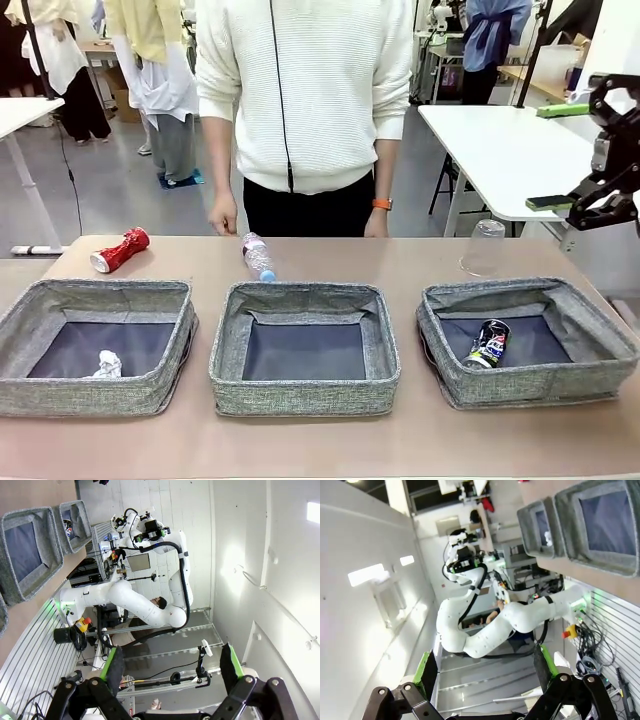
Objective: Sort the waste into the appropriate baskets.
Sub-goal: Pick up the waste item pointed out by the person.
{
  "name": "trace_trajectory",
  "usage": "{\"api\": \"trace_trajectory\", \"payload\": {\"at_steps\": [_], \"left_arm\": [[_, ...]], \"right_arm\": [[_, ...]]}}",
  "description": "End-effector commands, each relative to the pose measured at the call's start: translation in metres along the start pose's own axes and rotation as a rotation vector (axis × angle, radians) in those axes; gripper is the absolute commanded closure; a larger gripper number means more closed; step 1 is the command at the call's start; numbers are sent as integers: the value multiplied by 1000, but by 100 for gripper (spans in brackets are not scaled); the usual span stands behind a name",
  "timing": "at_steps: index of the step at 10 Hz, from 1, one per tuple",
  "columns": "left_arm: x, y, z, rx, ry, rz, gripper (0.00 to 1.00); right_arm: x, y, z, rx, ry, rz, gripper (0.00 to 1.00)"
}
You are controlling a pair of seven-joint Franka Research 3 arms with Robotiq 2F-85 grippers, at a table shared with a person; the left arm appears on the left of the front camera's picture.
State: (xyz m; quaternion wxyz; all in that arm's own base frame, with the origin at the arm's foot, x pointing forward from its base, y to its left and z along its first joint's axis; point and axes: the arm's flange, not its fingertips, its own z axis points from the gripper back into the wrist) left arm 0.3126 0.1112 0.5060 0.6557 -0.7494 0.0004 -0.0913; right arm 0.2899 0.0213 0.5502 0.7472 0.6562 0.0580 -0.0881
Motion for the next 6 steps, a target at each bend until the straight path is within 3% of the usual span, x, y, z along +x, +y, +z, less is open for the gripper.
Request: {"api": "trace_trajectory", "payload": {"at_steps": [1,6], "left_arm": [[0,-2,0,-4,-2,0,0],[0,-2,0,-4,-2,0,0]], "right_arm": [[-1,5,1,-4,2,-3,0],[-1,5,1,-4,2,-3,0]]}}
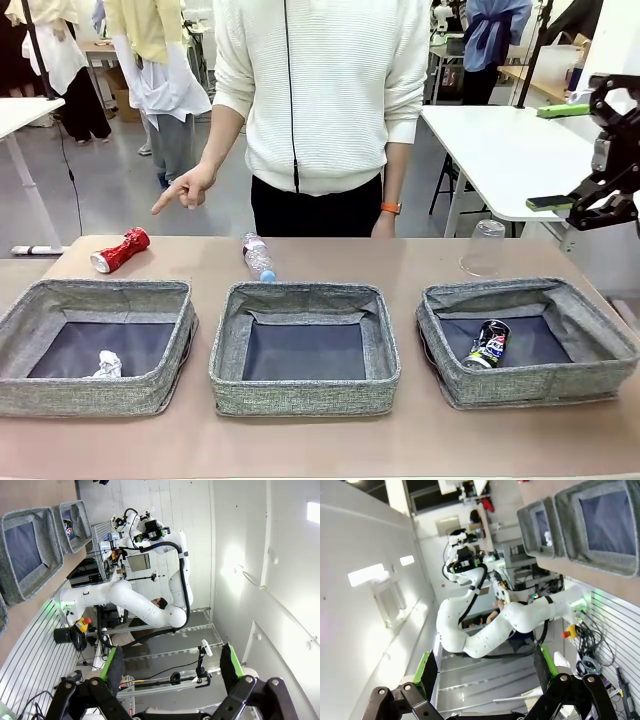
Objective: Sort the waste into the appropriate baskets.
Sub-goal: Pick up the waste item pointed out by the person.
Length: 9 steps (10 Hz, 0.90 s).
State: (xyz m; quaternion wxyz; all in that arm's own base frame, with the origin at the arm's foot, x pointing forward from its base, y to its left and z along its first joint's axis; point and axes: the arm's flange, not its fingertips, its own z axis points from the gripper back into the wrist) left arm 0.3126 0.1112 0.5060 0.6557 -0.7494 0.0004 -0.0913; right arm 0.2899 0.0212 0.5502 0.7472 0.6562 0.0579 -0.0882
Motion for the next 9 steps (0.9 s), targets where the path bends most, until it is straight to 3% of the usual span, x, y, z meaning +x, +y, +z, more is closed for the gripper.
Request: {"api": "trace_trajectory", "payload": {"at_steps": [1,5,6,8,9], "left_arm": [[0,-2,0,-4,-2,0,0],[0,0,0,0,0,0,0],[20,-2,-1,315,-64,-195,0],[69,14,-7,977,184,-460,0],[90,27,-8,1187,253,-573,0]], "right_arm": [[-1,5,0,-4,2,-3,0],[-1,5,0,-4,2,-3,0],[-1,5,0,-4,2,-3,0],[-1,5,0,-4,2,-3,0],[-1,5,0,-4,2,-3,0]]}}
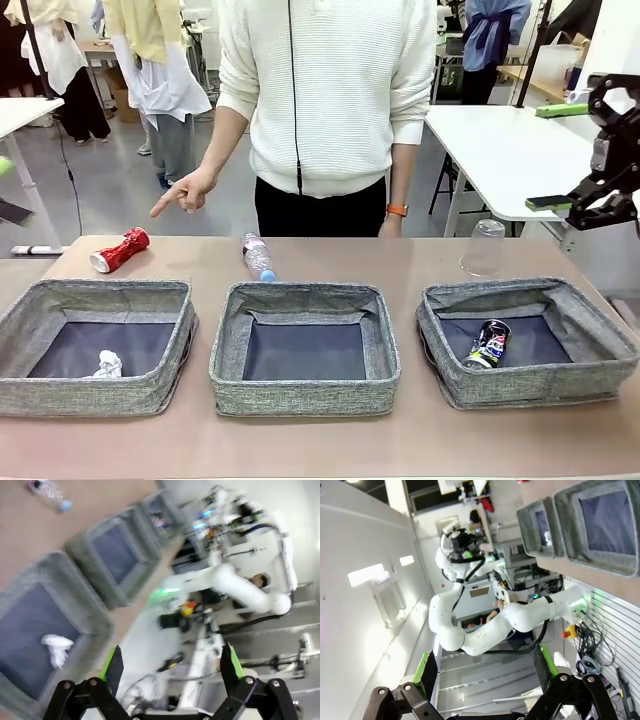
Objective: Sort the waste into the appropriate baskets.
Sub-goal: Pick up the waste item pointed out by the person.
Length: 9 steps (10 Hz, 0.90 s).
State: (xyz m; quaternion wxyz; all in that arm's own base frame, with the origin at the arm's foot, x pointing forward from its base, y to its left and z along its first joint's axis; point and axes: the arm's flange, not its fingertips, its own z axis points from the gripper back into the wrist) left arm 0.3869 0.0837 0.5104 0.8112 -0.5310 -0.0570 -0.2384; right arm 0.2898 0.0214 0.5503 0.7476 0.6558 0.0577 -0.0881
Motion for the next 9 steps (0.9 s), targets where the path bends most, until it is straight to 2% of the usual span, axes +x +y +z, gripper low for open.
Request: {"api": "trace_trajectory", "payload": {"at_steps": [1,2,3,4,5,7,8,9], "left_arm": [[21,43,-5,974,189,-474,0],[32,63,-7,1147,307,-592,0],[46,78,-3,1283,354,-628,0],[65,85,5,1332,324,-648,0],[88,94,5,1331,255,-691,0],[122,119,9,1368,16,-603,0],[136,117,13,1345,-166,-364,0],[119,98,20,942,329,-512,0]], "right_arm": [[-1,5,1,-3,2,-4,0],[-1,5,1,-3,2,-4,0],[-1,5,1,-3,2,-4,0],[-1,5,1,-3,2,-4,0],[-1,5,1,-3,2,-4,0],[-1,5,1,-3,2,-4,0],[-1,5,1,-3,2,-4,0],[-1,5,1,-3,2,-4,0]]}}
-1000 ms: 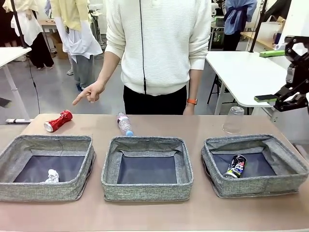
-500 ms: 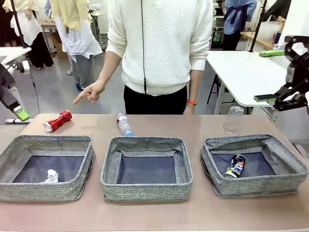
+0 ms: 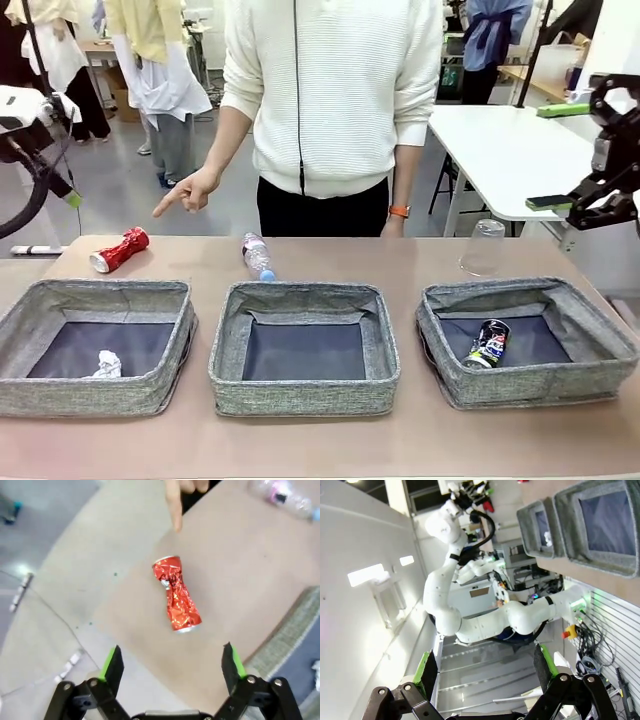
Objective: Sort the waste into the appropriate baskets.
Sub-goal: Pick up the waste item pointed out by the person.
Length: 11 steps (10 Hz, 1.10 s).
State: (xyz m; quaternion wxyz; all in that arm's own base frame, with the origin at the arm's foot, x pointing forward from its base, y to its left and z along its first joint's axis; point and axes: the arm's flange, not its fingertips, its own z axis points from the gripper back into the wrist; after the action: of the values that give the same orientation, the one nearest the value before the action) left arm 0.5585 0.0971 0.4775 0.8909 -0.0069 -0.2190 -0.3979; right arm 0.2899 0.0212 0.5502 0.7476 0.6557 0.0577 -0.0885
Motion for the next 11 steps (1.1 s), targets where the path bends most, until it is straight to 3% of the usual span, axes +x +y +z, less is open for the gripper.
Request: {"api": "trace_trajectory", "payload": {"at_steps": [1,6,11], "left_arm": [[-9,-15,8,-128,80,-103,0],[-3,-26,-4,-52,78,-80,0],[13,-2,-109,-121,197,-34,0]], "right_arm": [[-1,5,1,-2,3,-3,0],[-1,5,1,-2,3,-3,0],[-1,5,1,-2,3,-3,0]]}}
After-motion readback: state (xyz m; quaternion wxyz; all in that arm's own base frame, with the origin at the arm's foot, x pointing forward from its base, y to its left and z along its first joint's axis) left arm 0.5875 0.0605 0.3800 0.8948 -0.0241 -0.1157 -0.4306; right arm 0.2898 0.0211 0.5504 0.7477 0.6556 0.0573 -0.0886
